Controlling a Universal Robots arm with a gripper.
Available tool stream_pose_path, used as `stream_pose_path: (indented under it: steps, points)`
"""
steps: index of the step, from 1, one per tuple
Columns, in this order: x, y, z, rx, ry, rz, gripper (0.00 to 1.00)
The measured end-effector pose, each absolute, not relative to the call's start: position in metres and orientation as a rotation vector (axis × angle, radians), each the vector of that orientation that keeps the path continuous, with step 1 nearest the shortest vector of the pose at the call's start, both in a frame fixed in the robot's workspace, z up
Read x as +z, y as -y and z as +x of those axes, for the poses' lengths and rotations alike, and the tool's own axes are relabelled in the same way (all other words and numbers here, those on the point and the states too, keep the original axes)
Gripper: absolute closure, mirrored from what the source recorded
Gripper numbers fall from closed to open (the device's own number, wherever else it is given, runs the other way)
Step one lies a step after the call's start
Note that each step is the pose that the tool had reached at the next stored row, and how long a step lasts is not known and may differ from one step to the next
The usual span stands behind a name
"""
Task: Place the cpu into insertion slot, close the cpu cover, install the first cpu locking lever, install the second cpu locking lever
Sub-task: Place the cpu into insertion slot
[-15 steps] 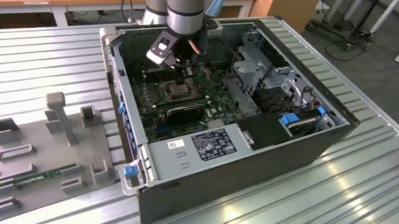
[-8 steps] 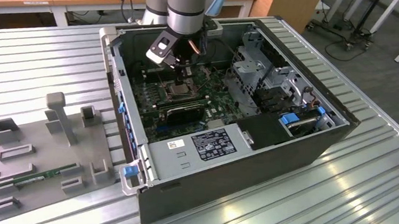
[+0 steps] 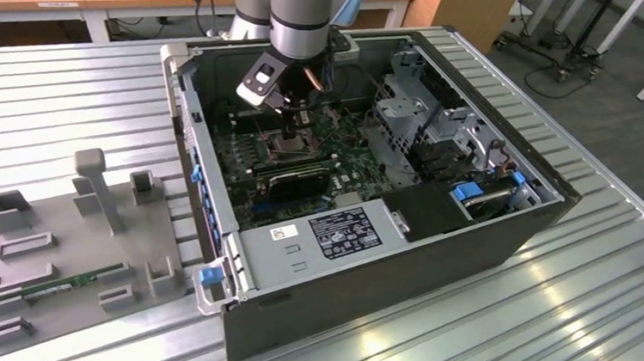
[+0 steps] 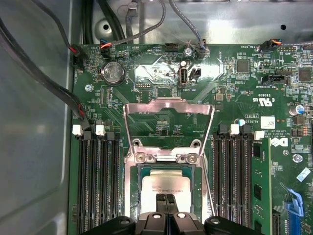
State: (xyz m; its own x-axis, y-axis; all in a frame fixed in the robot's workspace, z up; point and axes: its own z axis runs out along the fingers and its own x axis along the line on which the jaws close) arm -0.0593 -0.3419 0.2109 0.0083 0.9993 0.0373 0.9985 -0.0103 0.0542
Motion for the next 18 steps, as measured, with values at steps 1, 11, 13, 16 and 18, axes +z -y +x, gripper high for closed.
stream_pose_path:
  steps: [1,11,13,16,18]
  points:
    - [0.2106,0.3419,-0.0593,0.101,-2.201,2.222,0.89]
    - [0.2042,0.3405,-0.0593,0.102,-2.202,2.222,0.89]
    - [0.2033,0.3405,-0.0593,0.102,-2.202,2.222,0.89]
    - [0.2032,0.3405,-0.0593,0.102,-2.202,2.222,0.89]
    - [0.2032,0.3405,-0.0593,0.102,-2.202,2.222,0.89]
